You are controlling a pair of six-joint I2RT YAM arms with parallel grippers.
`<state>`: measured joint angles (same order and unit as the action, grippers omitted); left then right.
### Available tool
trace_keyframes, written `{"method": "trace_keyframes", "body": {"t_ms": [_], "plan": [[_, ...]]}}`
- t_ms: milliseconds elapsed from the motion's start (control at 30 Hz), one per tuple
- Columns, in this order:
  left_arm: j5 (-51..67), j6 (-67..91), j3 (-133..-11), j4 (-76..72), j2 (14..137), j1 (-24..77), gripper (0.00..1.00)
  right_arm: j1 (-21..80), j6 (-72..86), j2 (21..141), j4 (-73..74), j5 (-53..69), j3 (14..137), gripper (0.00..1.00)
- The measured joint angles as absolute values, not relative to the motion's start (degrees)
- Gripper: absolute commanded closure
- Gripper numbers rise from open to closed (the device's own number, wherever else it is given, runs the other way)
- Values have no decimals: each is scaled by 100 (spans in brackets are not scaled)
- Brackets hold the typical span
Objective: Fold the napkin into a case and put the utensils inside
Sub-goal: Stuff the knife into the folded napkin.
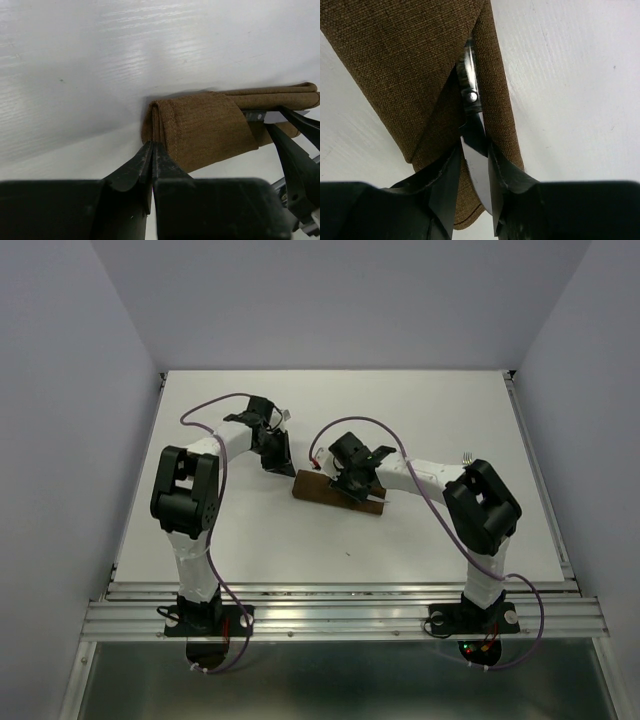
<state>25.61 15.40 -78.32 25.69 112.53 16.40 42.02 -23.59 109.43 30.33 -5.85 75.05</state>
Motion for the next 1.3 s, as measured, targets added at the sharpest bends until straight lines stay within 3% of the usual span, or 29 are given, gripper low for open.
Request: {"method": "trace_keyframes", "body": {"t_ms": [133, 533, 767, 1300], "plan": [[2539, 1507, -7832, 2606, 11024, 1640, 87, 4202, -2383, 10967, 2982, -578, 7502, 79], [2521, 1505, -7856, 2600, 11236, 1656, 87, 4202, -2467, 10967, 2950, -602, 7502, 82], [2552, 1500, -8147, 2696, 11716, 1741, 87, 4202, -2534, 10967, 2932, -722, 7505, 63], [2539, 1459, -8180, 2692, 11723, 1756, 87, 4165, -2290, 10965, 2928, -840, 7505, 59]]}}
